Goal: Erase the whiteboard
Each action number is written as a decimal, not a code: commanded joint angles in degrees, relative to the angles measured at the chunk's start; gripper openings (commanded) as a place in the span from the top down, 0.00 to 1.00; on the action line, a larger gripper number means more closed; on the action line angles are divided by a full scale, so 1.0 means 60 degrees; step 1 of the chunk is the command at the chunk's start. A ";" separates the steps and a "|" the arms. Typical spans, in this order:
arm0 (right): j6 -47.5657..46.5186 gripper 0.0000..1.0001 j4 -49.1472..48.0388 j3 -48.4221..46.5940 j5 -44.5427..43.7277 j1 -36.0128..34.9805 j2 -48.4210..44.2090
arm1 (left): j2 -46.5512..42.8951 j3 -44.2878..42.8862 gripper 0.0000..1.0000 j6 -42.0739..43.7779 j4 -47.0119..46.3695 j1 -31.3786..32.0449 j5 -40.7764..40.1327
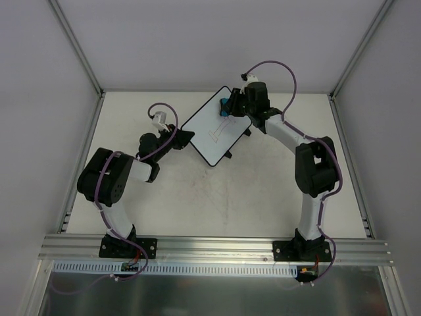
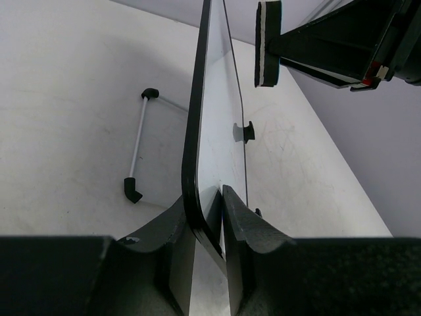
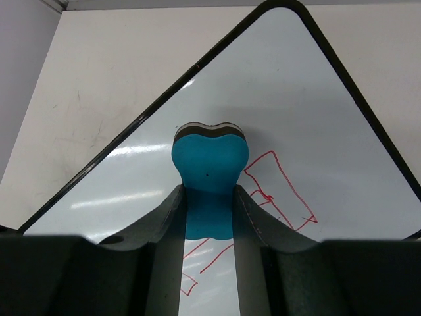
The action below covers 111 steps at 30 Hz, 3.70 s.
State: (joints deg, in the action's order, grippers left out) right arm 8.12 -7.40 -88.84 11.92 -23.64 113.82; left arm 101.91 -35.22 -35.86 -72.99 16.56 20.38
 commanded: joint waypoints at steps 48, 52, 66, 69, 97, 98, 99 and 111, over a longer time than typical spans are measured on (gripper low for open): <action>0.2382 1.00 0.2918 -0.0443 -0.0831 0.0966 0.1523 | 0.0579 0.0319 1.00 -0.0835 -0.2058 -0.0343 0.0602; 0.2236 1.00 0.2612 -0.0282 -0.0494 0.0966 0.1406 | 0.0608 0.0333 1.00 -0.0821 -0.2000 -0.0342 0.0690; 0.0523 1.00 0.1306 0.0202 -0.0010 -0.0205 0.0410 | 0.0682 0.0055 1.00 -0.0719 -0.1722 -0.0343 0.0997; 0.0142 1.00 0.1292 0.0085 0.0326 -0.0541 0.0424 | 0.0594 0.0026 1.00 -0.0674 -0.1619 -0.0342 0.1056; 0.1341 1.00 0.0750 0.1138 -0.0139 -0.0279 0.0191 | 0.0315 0.0055 1.00 -0.0543 -0.1531 -0.0328 0.1159; 0.1458 1.00 0.0750 0.1270 -0.0214 -0.0207 0.0161 | 0.0315 0.0069 1.00 -0.0543 -0.1517 -0.0342 0.1173; 0.1749 1.00 0.0750 0.1474 -0.0258 -0.0046 0.0161 | 0.0301 0.0070 1.00 -0.0528 -0.1516 -0.0342 0.1159; 0.2338 1.00 0.0808 0.2194 -0.0376 0.0190 0.0073 | 0.0300 0.0084 1.00 -0.0586 -0.1546 -0.0328 0.1159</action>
State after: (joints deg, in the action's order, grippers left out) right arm 21.85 -4.75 -77.06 11.25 -20.80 114.69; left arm 105.03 -35.00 -43.48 -77.17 14.57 24.08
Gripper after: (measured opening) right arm 0.335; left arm 0.107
